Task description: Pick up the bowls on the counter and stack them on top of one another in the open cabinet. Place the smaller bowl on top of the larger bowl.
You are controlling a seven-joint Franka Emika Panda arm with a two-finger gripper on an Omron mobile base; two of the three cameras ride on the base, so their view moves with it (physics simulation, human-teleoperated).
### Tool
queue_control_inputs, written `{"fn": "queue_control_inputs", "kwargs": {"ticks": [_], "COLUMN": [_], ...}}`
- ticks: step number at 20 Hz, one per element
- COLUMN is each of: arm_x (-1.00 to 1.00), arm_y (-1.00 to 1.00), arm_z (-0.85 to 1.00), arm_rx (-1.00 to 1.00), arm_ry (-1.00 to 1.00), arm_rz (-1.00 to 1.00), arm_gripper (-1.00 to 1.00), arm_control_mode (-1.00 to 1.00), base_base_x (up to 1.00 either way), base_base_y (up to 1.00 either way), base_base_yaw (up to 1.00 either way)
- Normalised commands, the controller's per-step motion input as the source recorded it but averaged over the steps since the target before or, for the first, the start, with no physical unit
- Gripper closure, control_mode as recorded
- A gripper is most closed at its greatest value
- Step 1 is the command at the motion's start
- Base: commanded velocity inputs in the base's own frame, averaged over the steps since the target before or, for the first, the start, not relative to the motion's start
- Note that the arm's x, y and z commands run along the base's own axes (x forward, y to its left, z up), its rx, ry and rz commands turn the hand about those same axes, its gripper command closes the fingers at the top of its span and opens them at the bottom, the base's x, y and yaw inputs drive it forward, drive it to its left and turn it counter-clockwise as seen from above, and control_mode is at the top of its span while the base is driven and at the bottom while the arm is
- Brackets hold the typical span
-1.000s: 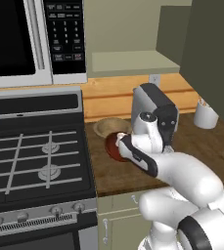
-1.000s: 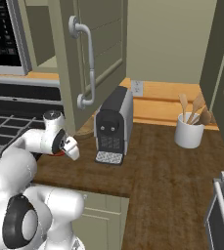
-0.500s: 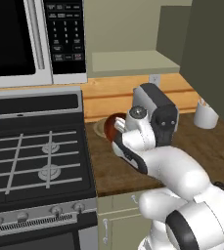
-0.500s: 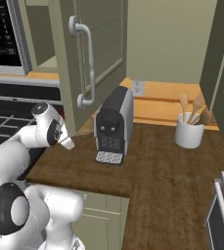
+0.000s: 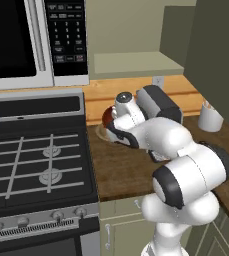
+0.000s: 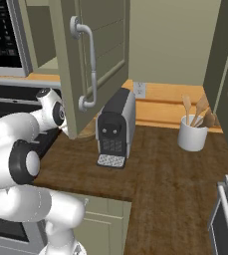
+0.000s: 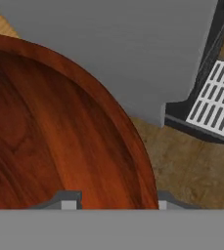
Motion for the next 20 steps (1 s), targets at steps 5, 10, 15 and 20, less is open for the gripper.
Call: {"fn": "queue_control_inputs", "kwargs": {"ticks": [5, 10, 15, 20], "arm_x": [0.08, 0.45, 0.85, 0.87], "arm_y": [0.0, 0.0, 0.0, 0.0], "arm_z": [-0.4, -0.3, -0.22, -0.13], "arm_rx": [-0.03, -0.01, 0.0, 0.0], "arm_ry": [0.03, 0.02, 0.0, 0.0], "arm_rz": [0.0, 0.0, -0.01, -0.03], "arm_gripper": [1.0, 1.0, 1.0, -1.0], "arm_control_mode": [-1.0, -1.0, -1.0, -1.0], "base_base_x": [0.0, 0.0, 0.0, 0.0], "base_base_y": [0.0, 0.0, 0.0, 0.0], "base_base_yaw": [0.0, 0.0, 0.0, 0.0]}}
